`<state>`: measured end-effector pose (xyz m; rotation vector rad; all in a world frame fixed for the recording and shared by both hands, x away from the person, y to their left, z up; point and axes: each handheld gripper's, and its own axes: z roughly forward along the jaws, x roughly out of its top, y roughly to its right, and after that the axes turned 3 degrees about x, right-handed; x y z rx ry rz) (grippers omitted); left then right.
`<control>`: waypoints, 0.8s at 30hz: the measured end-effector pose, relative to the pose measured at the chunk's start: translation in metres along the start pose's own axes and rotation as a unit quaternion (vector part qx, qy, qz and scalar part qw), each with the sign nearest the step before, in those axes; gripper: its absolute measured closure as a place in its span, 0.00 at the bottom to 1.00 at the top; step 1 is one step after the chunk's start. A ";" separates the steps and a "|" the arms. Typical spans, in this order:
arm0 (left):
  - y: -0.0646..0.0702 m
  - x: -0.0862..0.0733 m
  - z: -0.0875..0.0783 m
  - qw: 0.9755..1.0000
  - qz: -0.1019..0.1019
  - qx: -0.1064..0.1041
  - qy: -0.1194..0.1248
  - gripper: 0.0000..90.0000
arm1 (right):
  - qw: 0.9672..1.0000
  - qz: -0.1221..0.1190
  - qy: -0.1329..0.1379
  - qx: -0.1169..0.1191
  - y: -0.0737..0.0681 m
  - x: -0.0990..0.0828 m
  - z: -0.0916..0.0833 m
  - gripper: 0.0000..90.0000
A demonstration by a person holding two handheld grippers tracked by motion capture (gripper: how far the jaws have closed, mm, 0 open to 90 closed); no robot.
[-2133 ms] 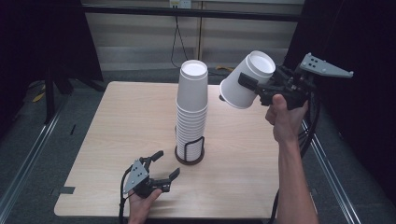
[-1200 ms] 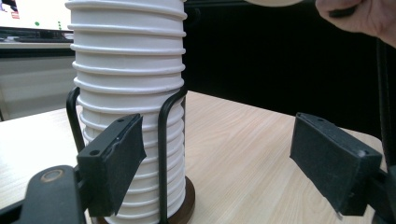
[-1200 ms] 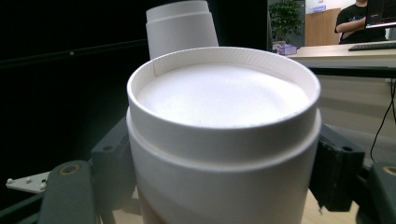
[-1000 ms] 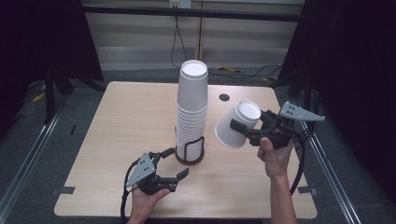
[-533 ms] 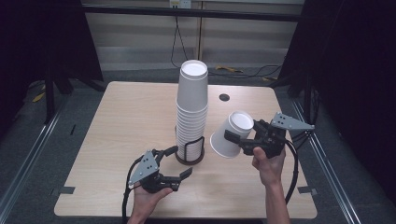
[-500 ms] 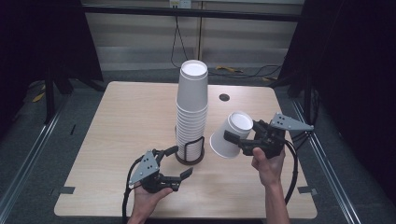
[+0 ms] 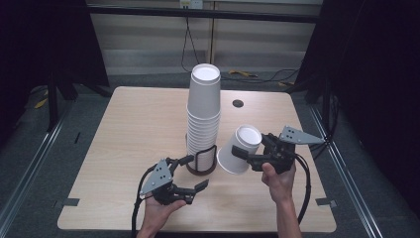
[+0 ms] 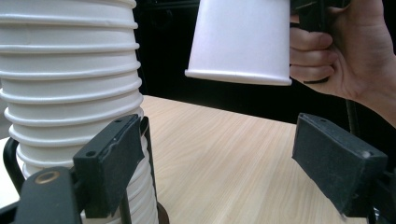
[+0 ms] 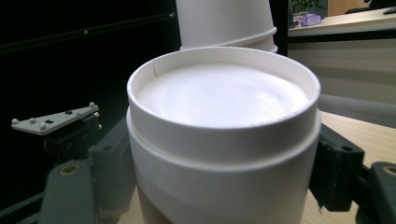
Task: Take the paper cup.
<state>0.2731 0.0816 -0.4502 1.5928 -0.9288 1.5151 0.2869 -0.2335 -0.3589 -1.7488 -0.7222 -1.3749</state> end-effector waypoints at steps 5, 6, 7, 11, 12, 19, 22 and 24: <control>0.001 0.001 0.002 1.000 0.005 -0.008 -0.004 0.17 | 1.000 0.003 -0.003 0.005 -0.001 -0.004 0.002 0.26; 0.002 0.001 0.002 1.000 0.005 -0.010 -0.003 0.17 | 1.000 0.003 -0.004 0.005 -0.001 -0.005 0.002 0.26; 0.002 0.002 0.002 1.000 0.007 -0.012 -0.001 0.17 | 1.000 0.003 -0.003 0.007 -0.001 -0.005 0.003 0.26; 0.002 0.005 0.003 1.000 0.011 -0.017 -0.001 0.17 | 1.000 0.004 -0.003 0.010 -0.002 -0.007 0.004 0.26; 0.002 0.006 0.004 1.000 0.010 -0.016 0.000 0.17 | 1.000 0.005 -0.005 0.011 -0.002 -0.008 0.004 0.26; 0.002 0.007 0.011 0.999 0.012 -0.032 -0.002 0.17 | 1.000 0.006 -0.007 0.022 -0.003 -0.013 0.008 0.26; 0.002 0.008 0.016 0.999 0.011 -0.043 -0.004 0.17 | 1.000 0.009 -0.009 0.026 -0.004 -0.016 0.010 0.26; 0.003 0.008 0.018 0.999 0.011 -0.051 -0.007 0.17 | 1.000 0.009 -0.013 0.026 -0.006 -0.019 0.012 0.26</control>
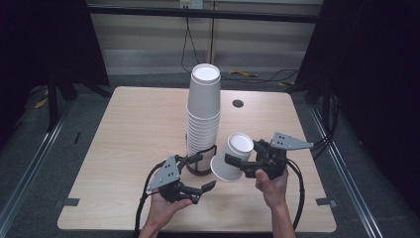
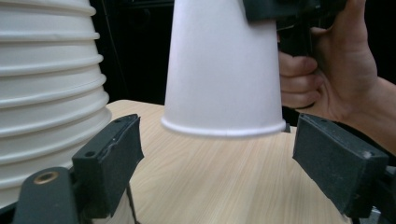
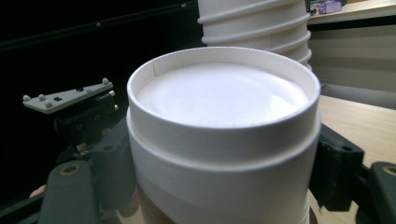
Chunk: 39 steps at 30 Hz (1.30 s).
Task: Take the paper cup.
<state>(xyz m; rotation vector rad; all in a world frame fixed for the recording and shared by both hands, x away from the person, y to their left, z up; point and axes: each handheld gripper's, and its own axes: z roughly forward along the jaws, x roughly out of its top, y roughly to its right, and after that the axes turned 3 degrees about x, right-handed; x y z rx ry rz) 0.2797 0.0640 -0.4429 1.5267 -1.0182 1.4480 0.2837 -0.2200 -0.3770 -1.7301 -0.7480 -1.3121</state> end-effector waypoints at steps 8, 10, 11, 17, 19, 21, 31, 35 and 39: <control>-0.003 -0.003 0.009 1.000 -0.006 -0.013 -0.015 0.16 | 1.000 0.008 -0.002 0.016 -0.003 -0.010 0.008 0.26; -0.003 -0.004 0.011 1.000 -0.009 -0.010 -0.014 0.13 | 1.000 0.009 -0.004 0.020 -0.003 -0.011 0.011 0.26; -0.003 -0.005 0.012 1.000 -0.011 -0.009 -0.014 0.13 | 1.000 0.010 -0.007 0.023 -0.004 -0.013 0.013 0.26; -0.003 -0.005 0.016 0.999 -0.015 -0.016 -0.025 0.07 | 0.999 0.012 -0.009 0.035 -0.005 -0.020 0.019 0.26; -0.002 -0.005 0.018 0.999 -0.017 -0.018 -0.026 0.06 | 0.999 0.012 -0.010 0.038 -0.006 -0.022 0.022 0.26; -0.002 -0.005 0.020 0.999 -0.018 -0.020 -0.025 0.06 | 0.999 0.014 -0.011 0.043 -0.006 -0.023 0.024 0.26; -0.002 -0.001 0.026 0.999 -0.019 -0.027 -0.037 0.07 | 0.998 0.013 -0.010 0.053 -0.009 -0.025 0.028 0.26; -0.002 0.000 0.028 0.998 -0.020 -0.039 -0.037 0.11 | 0.998 0.012 -0.004 0.060 -0.010 -0.025 0.029 0.26; -0.001 0.000 0.027 0.998 -0.017 -0.038 -0.048 0.15 | 0.998 0.008 -0.010 0.058 -0.010 -0.027 0.029 0.26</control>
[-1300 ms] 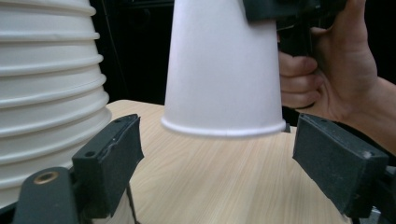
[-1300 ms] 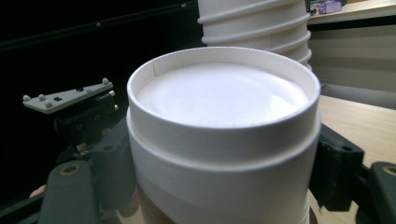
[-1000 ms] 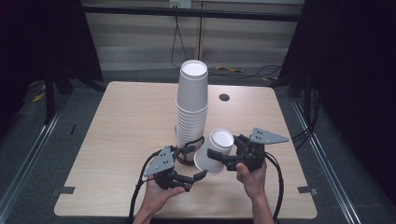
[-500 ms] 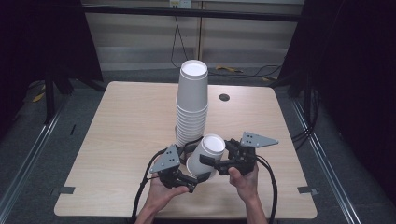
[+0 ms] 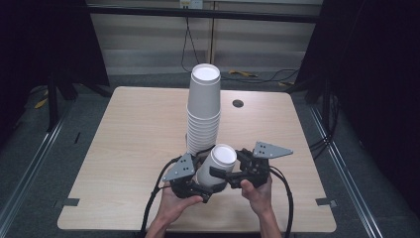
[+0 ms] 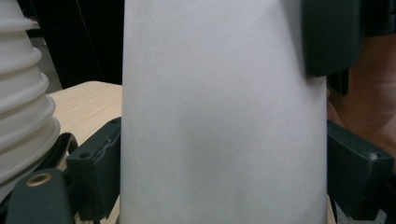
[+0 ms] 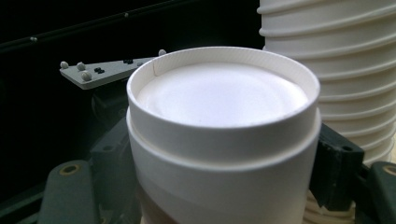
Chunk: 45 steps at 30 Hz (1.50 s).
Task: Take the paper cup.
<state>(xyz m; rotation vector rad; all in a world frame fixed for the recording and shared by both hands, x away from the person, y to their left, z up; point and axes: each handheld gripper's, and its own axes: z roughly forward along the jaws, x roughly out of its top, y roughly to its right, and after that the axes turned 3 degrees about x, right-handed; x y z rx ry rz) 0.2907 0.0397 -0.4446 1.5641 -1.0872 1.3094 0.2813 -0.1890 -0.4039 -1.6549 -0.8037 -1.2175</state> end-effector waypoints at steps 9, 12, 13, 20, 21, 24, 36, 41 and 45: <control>0.000 0.000 -0.002 1.000 0.001 0.003 -0.021 0.17 | 1.000 0.001 0.003 0.005 0.000 -0.003 0.002 0.22; 0.000 -0.001 -0.001 1.000 0.004 0.003 -0.028 0.17 | 1.000 0.002 0.006 0.002 0.000 -0.001 0.002 0.16; 0.000 -0.001 -0.001 1.000 0.001 0.001 -0.028 0.17 | 1.000 0.003 0.006 0.001 0.000 0.000 0.001 0.16; -0.003 -0.003 -0.003 0.999 -0.005 0.001 -0.039 0.17 | 1.000 0.002 0.013 -0.004 0.001 -0.001 -0.005 0.15; -0.004 -0.003 -0.004 0.999 -0.006 0.001 -0.040 0.17 | 1.000 0.002 0.014 -0.006 0.001 -0.001 -0.006 0.15; -0.006 -0.004 -0.008 0.999 -0.012 0.005 -0.042 0.17 | 1.000 0.003 0.014 -0.010 0.002 0.000 -0.009 0.15; -0.016 -0.003 -0.020 0.998 -0.011 0.022 -0.062 0.17 | 1.000 -0.002 0.005 -0.025 0.005 -0.003 -0.018 0.15; -0.017 -0.003 -0.023 0.997 -0.004 0.025 -0.073 0.17 | 1.000 -0.003 -0.003 -0.031 0.006 -0.006 -0.024 0.14; -0.018 -0.003 -0.022 0.997 -0.002 0.023 -0.080 0.17 | 0.999 -0.009 -0.015 -0.036 0.007 -0.008 -0.026 0.15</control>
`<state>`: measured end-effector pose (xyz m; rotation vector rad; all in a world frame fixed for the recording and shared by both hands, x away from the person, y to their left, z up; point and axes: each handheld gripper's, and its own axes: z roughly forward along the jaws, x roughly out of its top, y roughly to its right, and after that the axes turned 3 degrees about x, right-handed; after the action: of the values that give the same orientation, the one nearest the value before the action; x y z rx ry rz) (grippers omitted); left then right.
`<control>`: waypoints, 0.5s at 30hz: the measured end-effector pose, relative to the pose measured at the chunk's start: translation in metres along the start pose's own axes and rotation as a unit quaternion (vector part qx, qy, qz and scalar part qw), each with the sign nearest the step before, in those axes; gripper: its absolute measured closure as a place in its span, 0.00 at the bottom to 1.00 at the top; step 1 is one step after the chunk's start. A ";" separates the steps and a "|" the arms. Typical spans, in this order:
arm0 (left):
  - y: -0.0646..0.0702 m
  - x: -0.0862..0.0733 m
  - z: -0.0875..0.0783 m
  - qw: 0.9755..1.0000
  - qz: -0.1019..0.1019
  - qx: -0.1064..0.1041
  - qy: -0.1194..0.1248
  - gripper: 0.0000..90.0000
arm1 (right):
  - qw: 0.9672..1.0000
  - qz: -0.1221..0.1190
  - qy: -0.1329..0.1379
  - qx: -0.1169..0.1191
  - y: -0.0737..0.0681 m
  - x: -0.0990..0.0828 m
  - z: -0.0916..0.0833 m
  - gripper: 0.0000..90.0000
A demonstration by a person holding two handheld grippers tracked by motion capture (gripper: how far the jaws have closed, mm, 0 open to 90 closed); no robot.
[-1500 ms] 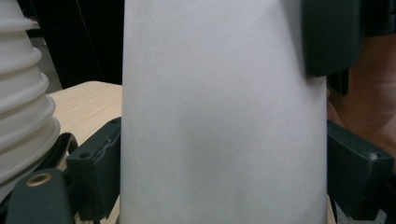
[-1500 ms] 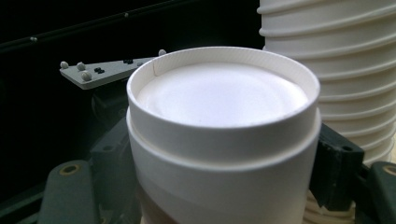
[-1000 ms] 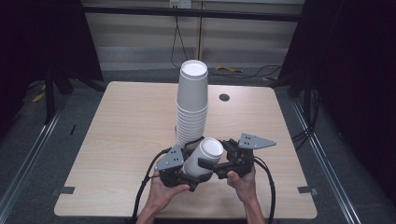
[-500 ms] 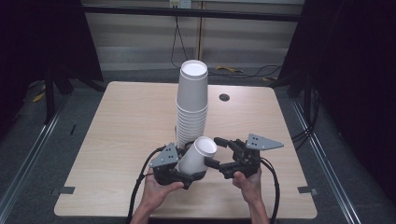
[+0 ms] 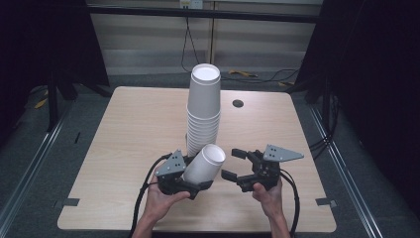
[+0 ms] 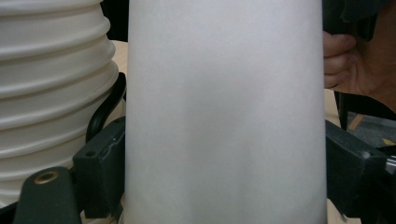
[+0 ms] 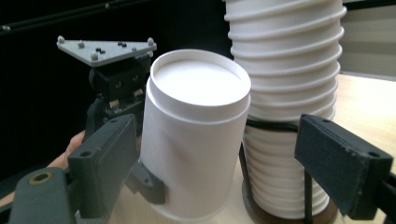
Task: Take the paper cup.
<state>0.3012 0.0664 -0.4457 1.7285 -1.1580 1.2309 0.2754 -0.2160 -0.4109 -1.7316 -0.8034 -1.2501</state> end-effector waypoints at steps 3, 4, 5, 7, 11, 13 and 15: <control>0.000 0.000 0.000 1.000 0.006 0.003 -0.010 0.17 | 1.000 -0.001 -0.012 -0.005 0.001 -0.003 -0.002 0.15; -0.001 0.000 0.000 1.000 0.007 0.001 -0.012 0.17 | 1.000 -0.003 -0.015 -0.007 0.001 -0.004 -0.003 0.15; -0.001 0.000 0.001 1.000 0.007 0.001 -0.013 0.17 | 1.000 -0.002 -0.016 -0.007 0.002 -0.005 -0.004 0.15; -0.001 0.000 0.002 1.000 0.009 -0.001 -0.018 0.17 | 1.000 -0.003 -0.019 -0.010 0.002 -0.007 -0.006 0.15; -0.002 0.001 0.002 1.000 0.013 0.000 -0.026 0.17 | 0.999 -0.009 -0.032 -0.012 0.002 -0.008 -0.007 0.15; -0.002 0.003 0.001 0.999 0.017 0.002 -0.029 0.17 | 0.999 -0.011 -0.036 -0.014 0.003 -0.009 -0.009 0.15; -0.002 0.006 0.001 0.999 0.020 0.000 -0.032 0.17 | 0.999 -0.015 -0.042 -0.018 0.004 -0.009 -0.010 0.15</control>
<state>0.3047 0.0643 -0.4407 1.7635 -1.2361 1.2061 0.2715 -0.2270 -0.4188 -1.8173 -0.8642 -1.2244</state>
